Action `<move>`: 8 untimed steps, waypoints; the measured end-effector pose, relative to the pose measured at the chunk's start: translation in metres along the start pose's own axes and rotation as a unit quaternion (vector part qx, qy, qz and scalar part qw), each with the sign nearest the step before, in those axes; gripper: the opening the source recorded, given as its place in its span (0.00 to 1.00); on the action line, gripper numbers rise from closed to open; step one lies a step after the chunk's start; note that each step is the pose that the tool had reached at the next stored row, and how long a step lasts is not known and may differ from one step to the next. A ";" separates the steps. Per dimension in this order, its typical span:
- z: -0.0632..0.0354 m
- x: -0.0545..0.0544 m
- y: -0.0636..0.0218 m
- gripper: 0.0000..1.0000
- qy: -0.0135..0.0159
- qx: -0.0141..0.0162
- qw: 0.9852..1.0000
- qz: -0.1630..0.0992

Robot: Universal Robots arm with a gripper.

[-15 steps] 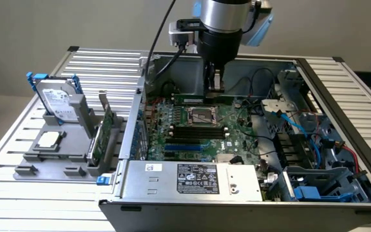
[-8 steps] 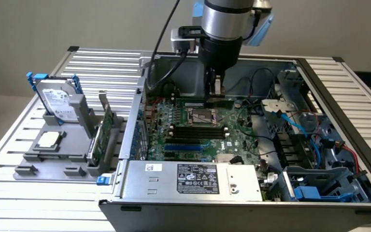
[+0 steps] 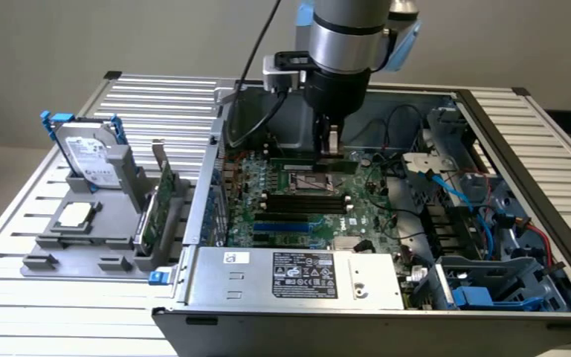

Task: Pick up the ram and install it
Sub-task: 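Insert the ram into the slot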

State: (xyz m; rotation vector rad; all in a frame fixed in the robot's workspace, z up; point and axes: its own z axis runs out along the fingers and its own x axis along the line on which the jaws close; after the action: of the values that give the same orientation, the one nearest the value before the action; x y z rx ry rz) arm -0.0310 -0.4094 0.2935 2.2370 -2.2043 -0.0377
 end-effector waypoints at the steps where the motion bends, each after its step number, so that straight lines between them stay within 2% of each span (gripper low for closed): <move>1: 0.0019 0.000 0.0000 0.14 0.000 0.000 1.000 0.000; 8: 0.0143 0.001 -0.0002 0.14 0.000 0.000 1.000 0.000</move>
State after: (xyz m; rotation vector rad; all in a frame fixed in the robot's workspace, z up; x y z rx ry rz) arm -0.0310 -0.4098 0.2792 2.2362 -2.2044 -0.0370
